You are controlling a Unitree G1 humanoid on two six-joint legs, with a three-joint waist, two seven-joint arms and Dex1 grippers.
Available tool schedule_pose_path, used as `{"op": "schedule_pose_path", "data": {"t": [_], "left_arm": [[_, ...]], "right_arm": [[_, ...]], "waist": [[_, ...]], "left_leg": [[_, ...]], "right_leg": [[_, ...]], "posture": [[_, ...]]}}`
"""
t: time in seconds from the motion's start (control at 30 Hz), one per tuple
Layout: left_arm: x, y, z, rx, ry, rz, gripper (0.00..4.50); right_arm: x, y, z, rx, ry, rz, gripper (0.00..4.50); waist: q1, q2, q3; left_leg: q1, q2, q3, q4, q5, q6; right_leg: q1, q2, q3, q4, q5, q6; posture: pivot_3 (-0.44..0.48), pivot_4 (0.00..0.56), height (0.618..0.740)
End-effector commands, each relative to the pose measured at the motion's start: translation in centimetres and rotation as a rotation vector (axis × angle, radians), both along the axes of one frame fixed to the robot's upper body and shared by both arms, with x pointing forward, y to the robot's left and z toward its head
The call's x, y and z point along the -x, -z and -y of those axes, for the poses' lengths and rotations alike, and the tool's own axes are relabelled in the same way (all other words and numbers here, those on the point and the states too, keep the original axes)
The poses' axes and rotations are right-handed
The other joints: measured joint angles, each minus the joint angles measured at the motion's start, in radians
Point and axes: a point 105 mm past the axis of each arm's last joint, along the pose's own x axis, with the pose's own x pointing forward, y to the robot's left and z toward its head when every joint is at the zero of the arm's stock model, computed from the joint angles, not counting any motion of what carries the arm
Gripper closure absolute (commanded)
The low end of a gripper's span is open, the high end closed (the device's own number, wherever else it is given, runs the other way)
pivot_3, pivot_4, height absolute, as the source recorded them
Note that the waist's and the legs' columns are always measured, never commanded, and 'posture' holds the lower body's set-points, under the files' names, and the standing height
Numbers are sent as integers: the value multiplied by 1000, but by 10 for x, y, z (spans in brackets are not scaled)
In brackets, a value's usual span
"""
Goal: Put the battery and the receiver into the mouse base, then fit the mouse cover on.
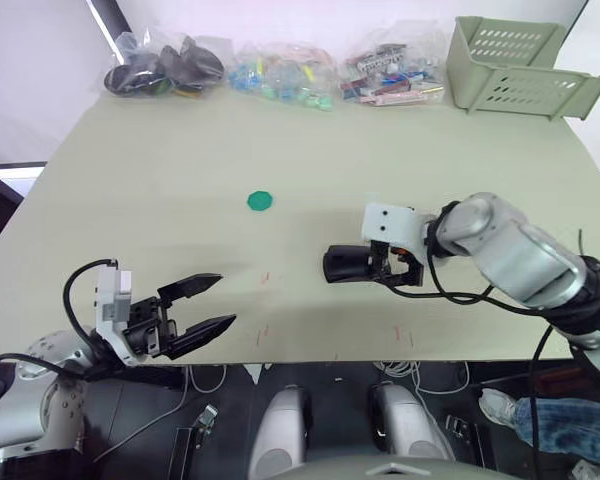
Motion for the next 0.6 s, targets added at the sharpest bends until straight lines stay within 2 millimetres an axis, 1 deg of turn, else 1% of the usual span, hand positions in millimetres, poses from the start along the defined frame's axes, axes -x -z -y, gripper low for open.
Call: {"op": "schedule_pose_path", "data": {"t": [0.03, 0.1, 0.17, 0.2, 0.23, 0.3, 0.4, 0.5, 0.6], "left_arm": [[0, -4, 0, -1, 0, 28, 0], [0, -4, 0, 1, 0, 28, 0], [0, -3, 1, 2, 4, 25, 0], [0, -3, 1, 3, 5, 25, 0], [0, -3, 1, 3, 8, 24, 0], [-1, -4, 2, 4, 15, 21, 0], [-2, -4, 3, 3, 27, 20, 0], [-3, -7, 6, 8, 54, 19, 0], [-3, -9, 7, 8, 71, 23, 0]], "right_arm": [[5, -20, 1, -124, -57, 82, 62], [10, -21, 2, -241, -73, 52, 62], [11, -22, 6, -408, -89, 96, 62], [12, -21, 9, -462, -90, 110, 62], [22, -14, 9, -510, -141, 6, 62], [25, -9, 12, -592, -136, -81, 62], [18, -2, 14, -622, -134, -49, 62], [8, 16, 15, -600, -128, -65, 62], [-1, 25, 18, -584, -125, -69, 62]], "waist": [[0, 0, 0], [0, -1, -1], [0, -2, -1], [0, -2, -1], [0, -2, -1], [-1, -2, -1], [-4, -2, -1], [-3, -2, -1], [-2, -2, -1]], "left_leg": [[0, 0, 0, 0, 0, 0], [0, 0, 0, 0, 0, 0], [0, 0, 0, 0, 0, 0], [0, 0, 0, 0, 0, 0], [0, -1, 0, 0, 0, 0], [1, 0, 0, 0, 0, 0], [1, 0, 0, 2, 0, 0], [2, 1, 0, 2, 0, 0], [2, 1, 0, 2, 0, 0]], "right_leg": [[0, 0, 0, 0, 0, 0], [0, 0, 0, 0, 0, 0], [1, 1, 0, 0, 1, 2], [1, 1, 0, 0, 1, 2], [1, 2, 0, 0, 1, 3], [1, 2, 0, 0, 2, 3], [2, 3, 1, 1, 1, 1], [2, 5, 1, 1, 1, 1], [2, 6, 1, 1, 1, 1]], "posture": [[0, 150, 740], [0, 150, 740], [0, 150, 740], [0, 150, 740], [0, 150, 740], [0, 150, 740], [0, 150, 740], [0, 150, 740], [0, 150, 740]]}}
